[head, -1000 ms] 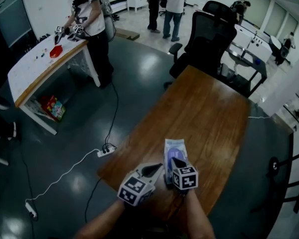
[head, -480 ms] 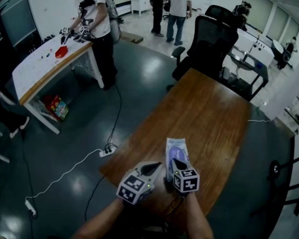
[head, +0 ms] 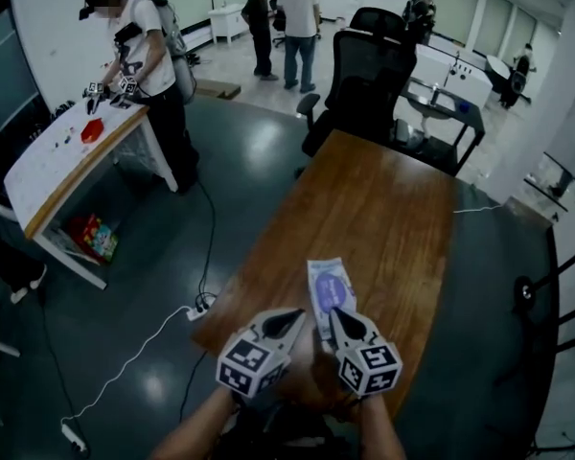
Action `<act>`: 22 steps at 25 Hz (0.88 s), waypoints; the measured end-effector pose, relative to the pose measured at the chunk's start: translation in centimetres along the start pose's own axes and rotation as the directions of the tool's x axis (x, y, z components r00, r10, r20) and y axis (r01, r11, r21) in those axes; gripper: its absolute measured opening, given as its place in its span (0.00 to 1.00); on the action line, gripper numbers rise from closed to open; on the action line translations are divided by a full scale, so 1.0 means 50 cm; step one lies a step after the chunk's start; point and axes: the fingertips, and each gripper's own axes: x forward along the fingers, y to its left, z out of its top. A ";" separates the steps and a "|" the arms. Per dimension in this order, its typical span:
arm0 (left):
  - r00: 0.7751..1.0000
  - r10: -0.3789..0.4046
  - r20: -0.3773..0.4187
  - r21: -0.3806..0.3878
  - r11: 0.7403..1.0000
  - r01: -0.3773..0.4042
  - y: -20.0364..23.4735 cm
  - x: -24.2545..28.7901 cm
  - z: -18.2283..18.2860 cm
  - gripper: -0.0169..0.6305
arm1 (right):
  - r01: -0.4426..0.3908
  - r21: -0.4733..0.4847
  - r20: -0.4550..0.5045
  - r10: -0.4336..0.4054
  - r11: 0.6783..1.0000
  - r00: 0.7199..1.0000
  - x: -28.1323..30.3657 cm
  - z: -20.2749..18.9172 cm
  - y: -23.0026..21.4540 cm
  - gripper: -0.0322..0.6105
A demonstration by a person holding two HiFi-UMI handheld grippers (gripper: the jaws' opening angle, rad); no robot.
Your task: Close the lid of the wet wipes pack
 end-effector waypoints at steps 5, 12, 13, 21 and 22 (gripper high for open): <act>0.998 -0.048 0.038 0.034 0.998 0.047 -0.025 -0.074 0.029 0.04 | 0.029 -0.033 0.104 -0.025 0.999 0.994 -0.070 0.061 0.087 0.07; 0.989 -0.100 0.105 0.068 0.993 0.093 -0.057 -0.181 0.074 0.04 | 0.071 -0.100 0.233 -0.046 0.992 0.971 -0.165 0.130 0.206 0.07; 0.987 -0.111 0.115 0.079 0.992 0.102 -0.063 -0.194 0.080 0.04 | 0.077 -0.107 0.248 -0.048 0.991 0.967 -0.177 0.135 0.219 0.07; 0.973 -0.171 0.153 0.126 0.980 0.152 -0.097 -0.277 0.103 0.04 | 0.133 -0.132 0.326 -0.084 0.982 0.942 -0.241 0.163 0.302 0.07; 0.972 -0.178 0.156 0.130 0.979 0.159 -0.102 -0.284 0.104 0.04 | 0.140 -0.133 0.331 -0.089 0.981 0.939 -0.248 0.164 0.307 0.07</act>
